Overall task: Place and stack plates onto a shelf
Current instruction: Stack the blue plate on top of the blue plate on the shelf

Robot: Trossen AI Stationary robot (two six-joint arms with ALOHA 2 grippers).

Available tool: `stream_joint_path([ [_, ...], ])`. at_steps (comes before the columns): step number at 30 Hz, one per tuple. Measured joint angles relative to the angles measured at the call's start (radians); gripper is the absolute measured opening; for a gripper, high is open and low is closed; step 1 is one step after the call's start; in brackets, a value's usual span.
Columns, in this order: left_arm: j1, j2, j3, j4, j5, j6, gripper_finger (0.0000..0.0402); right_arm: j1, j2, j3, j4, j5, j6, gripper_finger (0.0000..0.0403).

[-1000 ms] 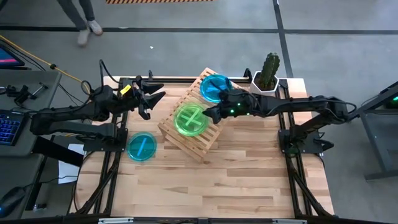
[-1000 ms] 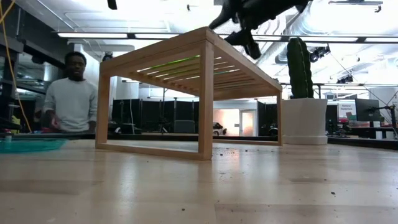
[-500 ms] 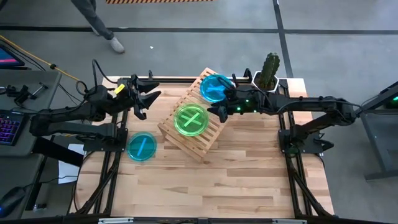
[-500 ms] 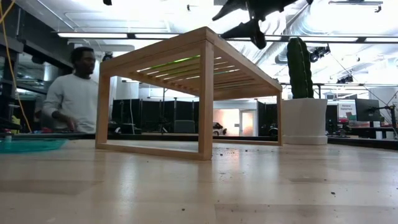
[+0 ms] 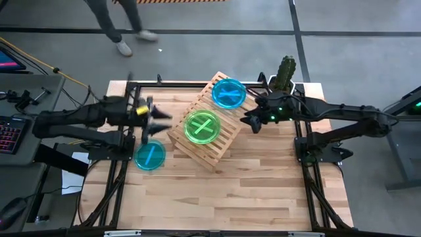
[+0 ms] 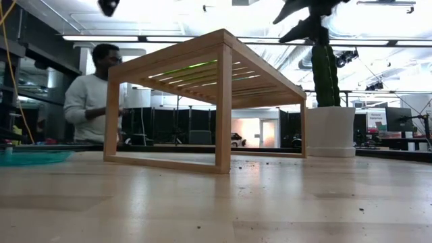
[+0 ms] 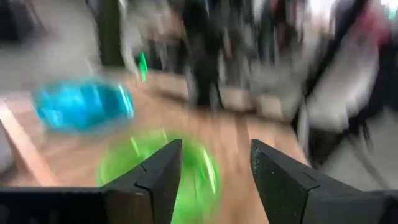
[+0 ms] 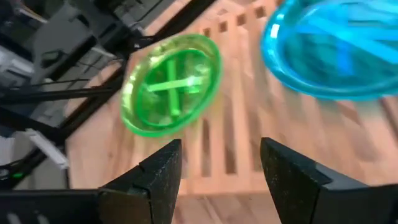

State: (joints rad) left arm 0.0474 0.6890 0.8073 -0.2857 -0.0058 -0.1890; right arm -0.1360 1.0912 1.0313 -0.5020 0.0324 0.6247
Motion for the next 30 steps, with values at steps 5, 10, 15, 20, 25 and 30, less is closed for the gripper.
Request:
stream_joint_path([
  [5, -0.203, 0.077, 0.108, -0.440, -0.078, -0.063, 0.0155, 0.036, -0.059, 0.000, -0.108, 0.118, 0.018, 0.0200],
  [10, -0.431, 0.165, 0.092, -0.612, -0.101, -0.227, 0.0131, 0.039, -0.094, 0.000, -0.156, 0.178, 0.048, 0.0200],
  [15, -0.637, 0.261, 0.008, -0.587, -0.110, -0.369, 0.0127, 0.039, -0.098, 0.000, -0.172, 0.209, 0.056, 0.0200],
  [20, -0.776, 0.345, -0.082, -0.535, -0.170, -0.504, 0.0127, 0.038, -0.089, 0.000, -0.173, 0.212, 0.056, 0.0200],
  [25, -0.820, 0.403, -0.147, -0.488, -0.256, -0.605, 0.0128, 0.038, -0.082, -0.001, -0.192, 0.212, 0.065, 0.0200],
  [30, -0.820, 0.441, -0.200, -0.495, -0.259, -0.664, 0.0158, 0.038, -0.078, -0.001, -0.216, 0.212, 0.075, 0.0200],
])
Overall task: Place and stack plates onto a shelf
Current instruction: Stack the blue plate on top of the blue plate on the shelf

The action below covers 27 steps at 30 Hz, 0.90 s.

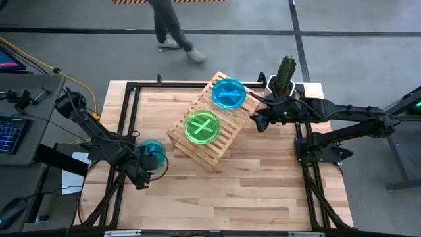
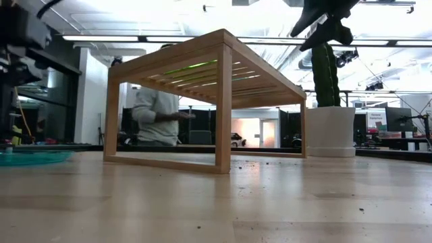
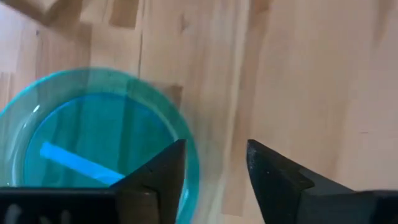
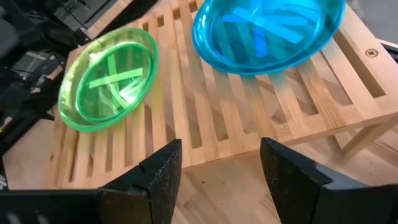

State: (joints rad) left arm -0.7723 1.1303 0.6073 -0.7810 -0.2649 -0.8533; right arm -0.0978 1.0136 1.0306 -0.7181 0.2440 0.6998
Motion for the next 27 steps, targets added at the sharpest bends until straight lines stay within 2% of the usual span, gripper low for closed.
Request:
stream_joint_path([
  [7, 0.000, 0.058, -0.059, 0.074, -0.002, -0.001, 0.0214, 0.000, 0.002, 0.000, -0.013, 0.000, 0.000, 0.0200],
  [16, 0.007, 0.209, -0.067, 0.123, -0.034, 0.051, 0.0215, 0.000, 0.001, 0.000, -0.030, 0.037, -0.006, 0.0200],
  [22, 0.006, 0.263, -0.057, 0.111, -0.053, 0.030, 0.0197, 0.000, 0.002, 0.000, -0.043, 0.037, -0.001, 0.0200],
  [24, 0.006, 0.264, -0.055, 0.097, -0.056, -0.001, 0.0176, 0.000, 0.002, 0.000, -0.047, 0.037, -0.001, 0.0200],
  [27, 0.010, 0.261, -0.056, 0.078, -0.091, -0.035, 0.0122, 0.000, 0.002, 0.000, -0.053, 0.036, -0.006, 0.0200],
])
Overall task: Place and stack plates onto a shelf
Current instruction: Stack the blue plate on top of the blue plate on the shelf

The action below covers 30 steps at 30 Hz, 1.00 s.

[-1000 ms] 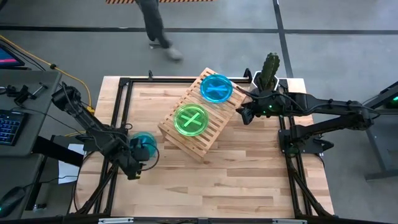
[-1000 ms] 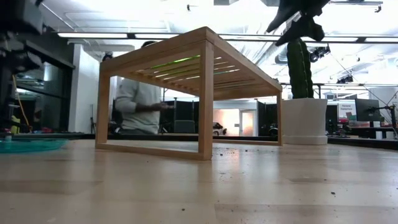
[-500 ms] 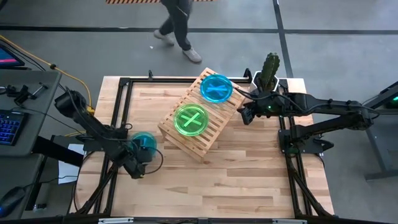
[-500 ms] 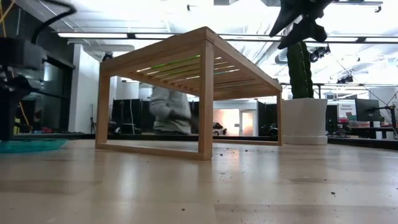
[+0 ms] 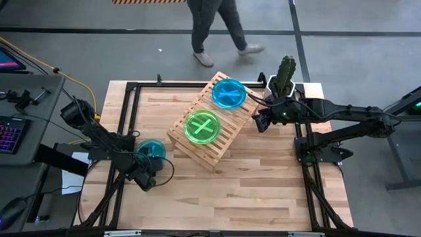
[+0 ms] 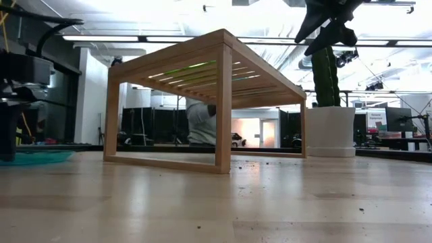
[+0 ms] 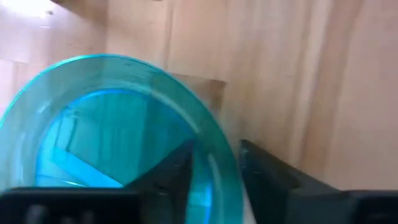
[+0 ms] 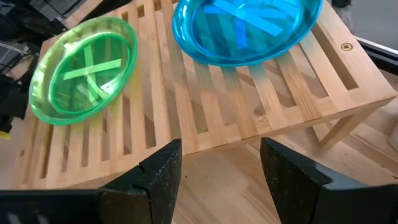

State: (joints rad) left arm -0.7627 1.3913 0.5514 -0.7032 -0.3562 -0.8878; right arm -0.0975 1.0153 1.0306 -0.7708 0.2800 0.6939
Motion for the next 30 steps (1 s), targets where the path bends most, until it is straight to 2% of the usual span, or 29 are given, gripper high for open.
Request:
stream_joint_path([
  [4, 0.015, 0.001, -0.002, -0.022, -0.033, -0.001, 0.0028, 0.000, 0.000, 0.000, -0.013, -0.003, -0.009, 0.0200],
  [6, 0.032, 0.002, -0.003, -0.031, -0.042, -0.008, 0.0009, 0.000, 0.000, 0.000, -0.021, -0.020, -0.022, 0.0200],
  [11, 0.067, 0.003, 0.031, -0.088, -0.025, -0.016, 0.0003, 0.000, 0.000, 0.000, -0.042, -0.050, -0.044, 0.0200],
  [17, 0.083, -0.020, 0.148, -0.175, -0.001, 0.003, 0.0001, 0.000, -0.001, 0.000, -0.057, -0.058, -0.075, 0.0200],
  [24, 0.065, -0.085, 0.324, -0.303, 0.186, 0.000, 0.0000, 0.000, -0.003, 0.000, -0.056, -0.075, -0.120, 0.0200],
  [30, 0.053, -0.183, 0.489, -0.354, 0.283, 0.001, 0.0000, 0.000, -0.003, 0.000, -0.056, -0.092, -0.155, 0.0200],
])
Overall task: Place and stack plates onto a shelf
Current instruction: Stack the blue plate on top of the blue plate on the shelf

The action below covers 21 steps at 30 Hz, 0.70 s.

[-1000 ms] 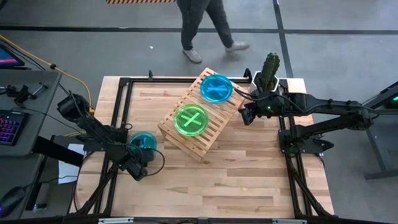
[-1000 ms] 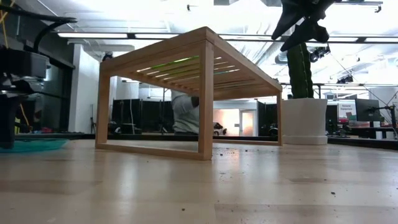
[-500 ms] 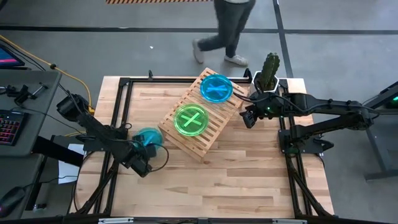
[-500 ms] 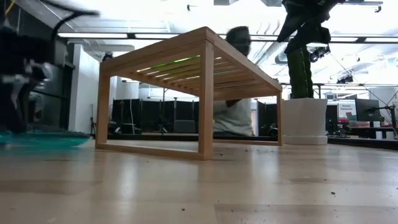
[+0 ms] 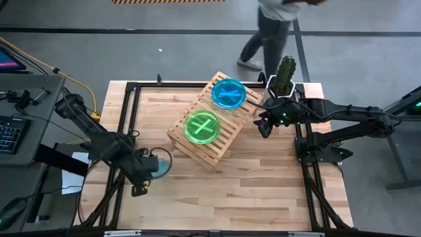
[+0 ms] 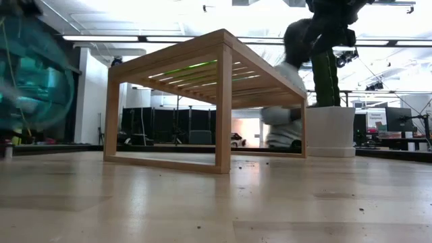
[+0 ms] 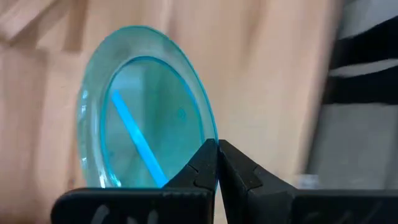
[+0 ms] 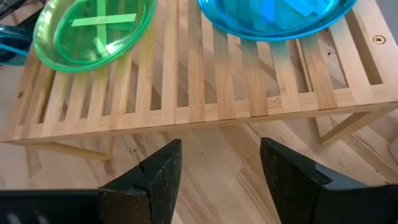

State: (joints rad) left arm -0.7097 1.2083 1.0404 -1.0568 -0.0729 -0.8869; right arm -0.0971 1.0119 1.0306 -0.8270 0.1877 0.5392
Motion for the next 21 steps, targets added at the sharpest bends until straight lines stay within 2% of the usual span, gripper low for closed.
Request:
stream_joint_path([
  [5, 0.003, -0.074, 0.133, 0.006, -0.002, -0.007, 0.0000, 0.000, -0.013, 0.000, 0.000, -0.006, -0.017, 0.0200],
  [12, 0.028, -0.093, 0.333, 0.016, -0.148, 0.013, 0.0000, 0.000, -0.064, 0.000, 0.001, -0.031, -0.042, 0.0200],
  [16, 0.113, -0.054, 0.442, 0.016, -0.205, 0.169, 0.0000, 0.000, -0.104, 0.000, 0.001, -0.039, -0.047, 0.0200],
  [21, 0.271, 0.028, 0.561, 0.013, -0.191, 0.476, 0.0000, 0.000, -0.142, 0.000, 0.008, -0.039, -0.036, 0.0200],
])
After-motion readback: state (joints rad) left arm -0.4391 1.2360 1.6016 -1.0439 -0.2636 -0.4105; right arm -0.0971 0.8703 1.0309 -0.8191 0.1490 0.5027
